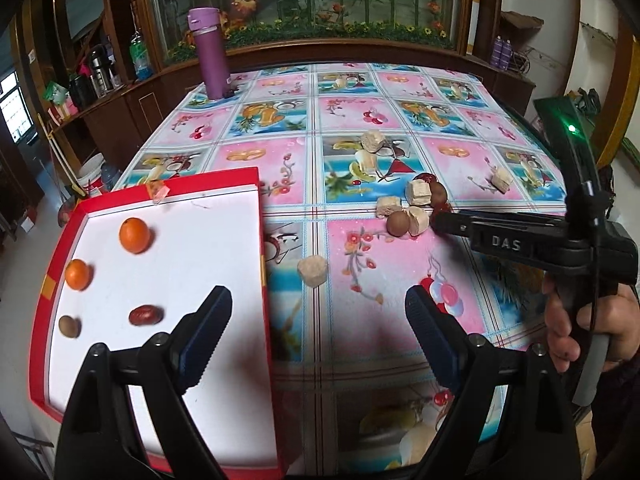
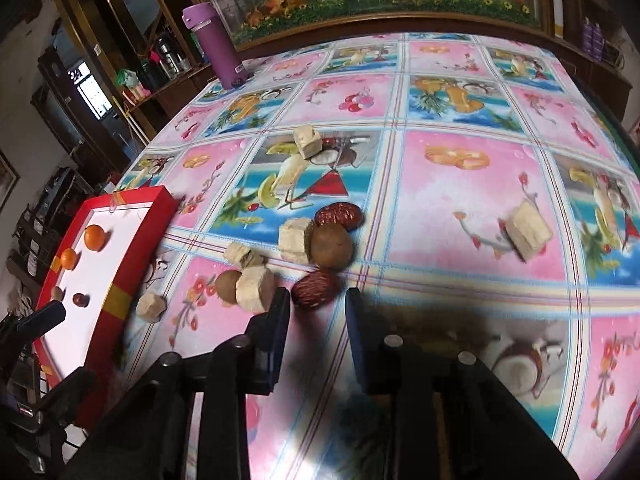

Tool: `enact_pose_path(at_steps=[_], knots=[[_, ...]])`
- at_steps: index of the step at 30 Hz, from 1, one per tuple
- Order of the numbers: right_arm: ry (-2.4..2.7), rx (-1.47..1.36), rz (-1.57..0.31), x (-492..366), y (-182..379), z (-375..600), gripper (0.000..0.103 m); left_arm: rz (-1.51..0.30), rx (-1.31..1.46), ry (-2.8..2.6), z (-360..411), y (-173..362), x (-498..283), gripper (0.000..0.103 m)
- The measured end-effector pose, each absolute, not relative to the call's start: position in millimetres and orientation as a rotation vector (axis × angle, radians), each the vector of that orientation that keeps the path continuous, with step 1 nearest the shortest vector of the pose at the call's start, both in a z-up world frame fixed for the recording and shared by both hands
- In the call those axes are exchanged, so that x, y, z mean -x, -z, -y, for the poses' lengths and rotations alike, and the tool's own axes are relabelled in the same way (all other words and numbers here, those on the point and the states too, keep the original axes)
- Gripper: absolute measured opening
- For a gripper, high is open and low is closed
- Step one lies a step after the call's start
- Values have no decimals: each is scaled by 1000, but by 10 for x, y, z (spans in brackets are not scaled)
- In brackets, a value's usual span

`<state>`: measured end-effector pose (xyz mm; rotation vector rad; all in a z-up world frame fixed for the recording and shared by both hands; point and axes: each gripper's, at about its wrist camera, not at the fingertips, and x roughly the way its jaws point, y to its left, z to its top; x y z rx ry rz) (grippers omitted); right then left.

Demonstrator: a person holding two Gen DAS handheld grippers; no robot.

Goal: Organize fruits
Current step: 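Return both tools to the fruits on the tablecloth, then grasp a red date with the right tool while the left tool grasps a brown fruit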

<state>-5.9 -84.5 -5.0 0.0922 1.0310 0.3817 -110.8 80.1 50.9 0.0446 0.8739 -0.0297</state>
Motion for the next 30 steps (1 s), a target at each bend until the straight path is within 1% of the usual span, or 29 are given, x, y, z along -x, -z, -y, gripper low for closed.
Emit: enact_pose_path(at_steps=[6,7,17,18,20,23,26,30], knots=[[-401,-71,-1017,1,55,788,24,-892,-83,35,-711,-467,913,89],[-408,-75,-1014,1,57,801,22,-894,-92,39,-681,-457,881,89],[-433,-169,-992,-43,76,1078,22,-960,-131,68,-392,-279,469,88],[-427,-170,-992,-35,73,1116,22,-970,-133,66,-367,-252,418,87],[-426,-179,-995,-25,71,1166,22,-978,-144,60,-335,-210,346,81],[-423,-183,-996,-20,68,1228,22,-1006,-143,63,-320,-140,252,75],[-426,-200,-1001,-18,65,1261,22,-1024,-141,74,-295,-83,191,73],[-431,-194,-995,-13,56,1247,22,-1023,-138,91,-246,-57,138,73]])
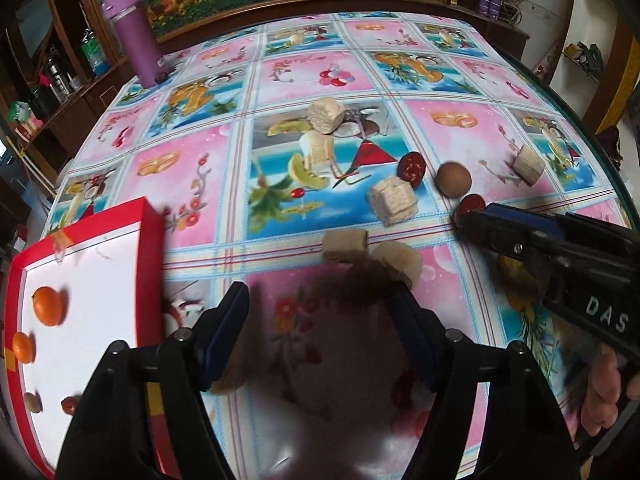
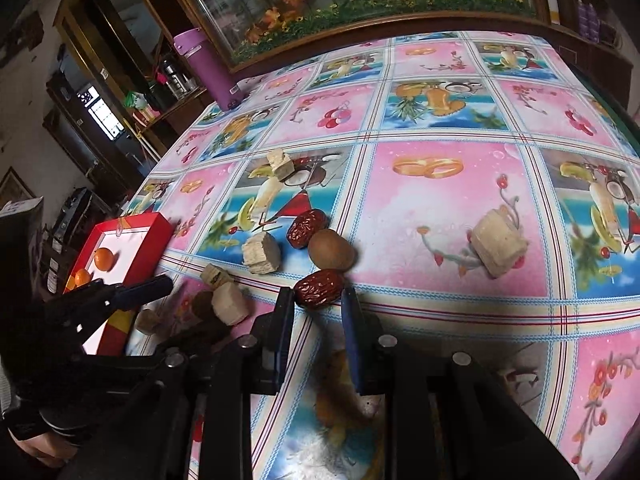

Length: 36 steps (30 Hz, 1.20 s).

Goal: Organize fruits
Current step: 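Grasp a red date with the right tool while the left tool grasps a brown fruit, then carry the date and brown fruit to the white tray and release them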

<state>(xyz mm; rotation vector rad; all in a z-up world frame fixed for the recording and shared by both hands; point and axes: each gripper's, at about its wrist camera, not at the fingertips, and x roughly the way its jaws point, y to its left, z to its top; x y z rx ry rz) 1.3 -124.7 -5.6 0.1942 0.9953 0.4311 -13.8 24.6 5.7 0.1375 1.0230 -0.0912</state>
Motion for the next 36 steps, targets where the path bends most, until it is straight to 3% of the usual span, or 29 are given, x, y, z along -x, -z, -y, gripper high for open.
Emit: enact_pose_path(at_steps=[6,10,13,25,36], knots=[[-420,-185,-993,-11,73,1233,22,-1019,-79,138,-225,-39,60,57],[-422,-183,-990,-9,70,1231,22,-1006,-68,149,-210,-54,65,30],[-426,-178,-985,-1,70,1209,22,-1009,-47,170,-225,-63,74,23],[-513,-190,-914,204,-93,966,22,-904,41,178,-550,-474,547,23],[-776,-91,-908,461,-376,-365,22,-858,111,-123,-2003,-606,1350,23]])
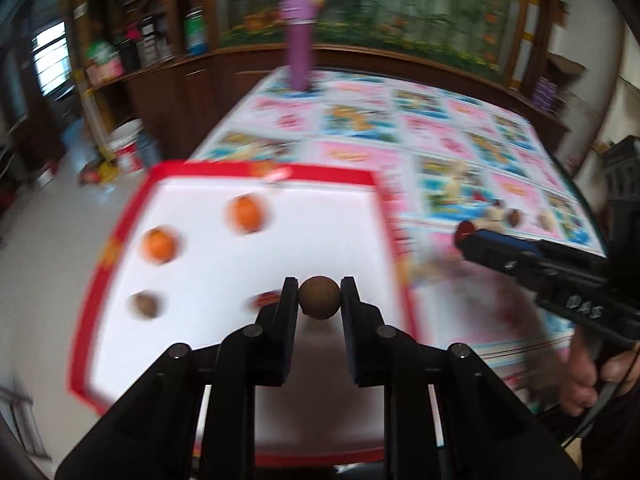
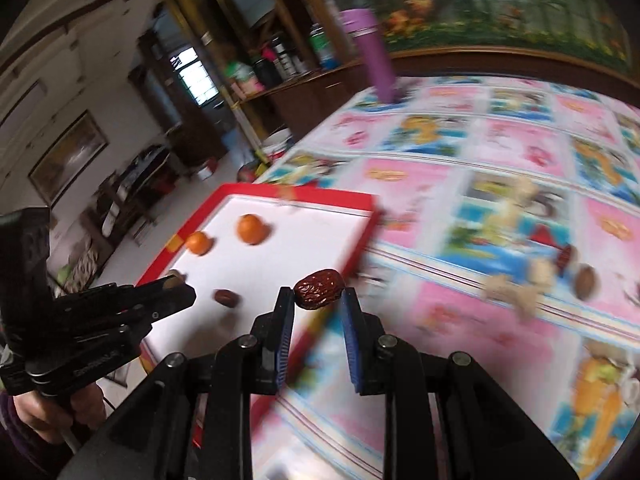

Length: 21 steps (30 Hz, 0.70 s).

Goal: Organize fruits
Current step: 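Carry the date and brown fruit to the white tray and release them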

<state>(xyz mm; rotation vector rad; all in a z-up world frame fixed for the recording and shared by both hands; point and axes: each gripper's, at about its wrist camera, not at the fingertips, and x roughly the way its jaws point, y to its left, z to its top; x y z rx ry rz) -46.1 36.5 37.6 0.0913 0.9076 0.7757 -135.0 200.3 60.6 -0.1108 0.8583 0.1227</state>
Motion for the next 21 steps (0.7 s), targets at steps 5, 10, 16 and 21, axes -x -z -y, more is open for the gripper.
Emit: enact_pose_path(at_steps=[5,10,16,21], knots=[[-837,-29,-930,436,-351,-955,22,-878,152,-185,-2401,-467,1437,23],[-850,40,-959,403,-246,-1407,22,-889,157,-179,-2481,-363,1408,23],[-833,81,-1040,324,-21,-1686,22,-931,173,-169,-2537,-202,1322,23],[-824,124,-1067,340,-21,-1793,23,-939,174,-180,-2606,-160,1332,23]])
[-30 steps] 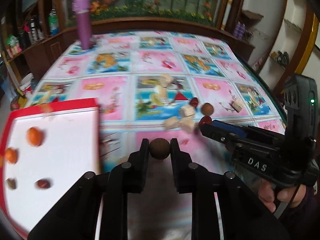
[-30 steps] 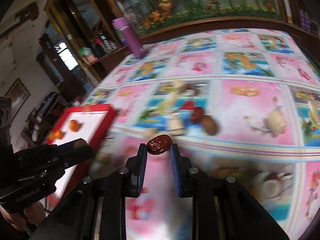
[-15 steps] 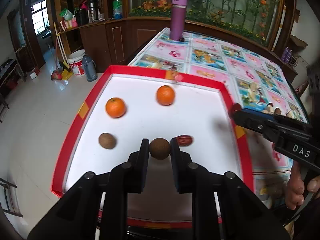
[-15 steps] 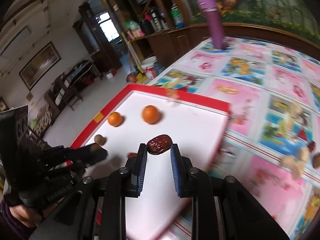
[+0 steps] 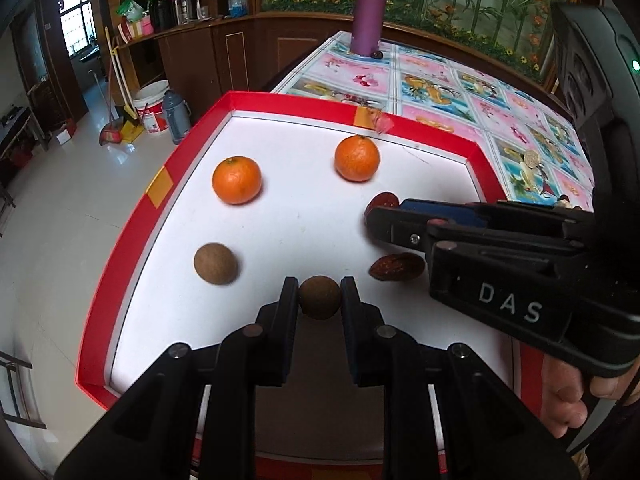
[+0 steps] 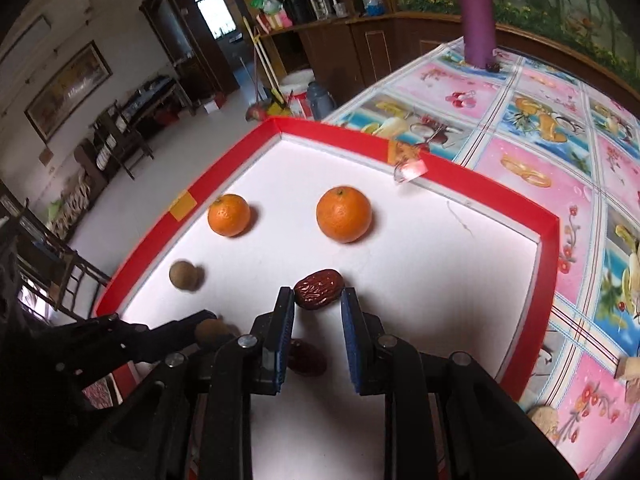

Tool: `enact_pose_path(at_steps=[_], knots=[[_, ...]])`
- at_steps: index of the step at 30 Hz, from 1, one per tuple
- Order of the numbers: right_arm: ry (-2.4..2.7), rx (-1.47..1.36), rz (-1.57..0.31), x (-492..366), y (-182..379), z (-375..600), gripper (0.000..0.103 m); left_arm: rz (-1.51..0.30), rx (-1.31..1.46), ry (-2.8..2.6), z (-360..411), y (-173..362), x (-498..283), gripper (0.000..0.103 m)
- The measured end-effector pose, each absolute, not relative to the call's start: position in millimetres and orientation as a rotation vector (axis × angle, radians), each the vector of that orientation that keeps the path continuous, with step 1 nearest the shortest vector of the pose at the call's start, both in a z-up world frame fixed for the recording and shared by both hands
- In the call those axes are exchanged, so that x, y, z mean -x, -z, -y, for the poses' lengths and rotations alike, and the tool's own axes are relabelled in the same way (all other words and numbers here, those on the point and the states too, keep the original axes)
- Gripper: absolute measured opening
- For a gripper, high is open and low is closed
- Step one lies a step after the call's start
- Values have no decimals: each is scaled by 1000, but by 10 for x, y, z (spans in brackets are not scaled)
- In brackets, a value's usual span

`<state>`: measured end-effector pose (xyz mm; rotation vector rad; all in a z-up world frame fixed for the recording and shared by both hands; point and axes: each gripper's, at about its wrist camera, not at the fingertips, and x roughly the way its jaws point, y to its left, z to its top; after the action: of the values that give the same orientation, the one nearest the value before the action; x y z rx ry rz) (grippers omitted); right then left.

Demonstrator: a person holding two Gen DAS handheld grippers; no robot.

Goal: Organize fruits
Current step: 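Carry the date and brown fruit to the white tray and release them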

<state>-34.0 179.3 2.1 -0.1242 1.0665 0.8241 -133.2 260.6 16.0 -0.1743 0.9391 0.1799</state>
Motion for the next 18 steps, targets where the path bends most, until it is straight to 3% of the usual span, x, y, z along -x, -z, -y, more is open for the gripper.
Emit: enact_pose_path(at_steps=[5,9,11,13,18], knots=[[-809,153,-1090,349,-46,-1851,26,-952,174,-199,-2640,-166,1321,24],[-824,123,-1113,335,-66,-1813,42,-961,166,-203,-2641,-172,1317,27],[-837,101,-1098,335,-116,-1725,42,-954,165,-228,-2657,-194,1348,54],[-831,73,-1078,321,-186,-1627,42,-929,149,-252,-2655,-237,1384,68],[-788,-16,-1027,237,-376,-1075,42,-889,132,-264,-2611,-374,1436,70]])
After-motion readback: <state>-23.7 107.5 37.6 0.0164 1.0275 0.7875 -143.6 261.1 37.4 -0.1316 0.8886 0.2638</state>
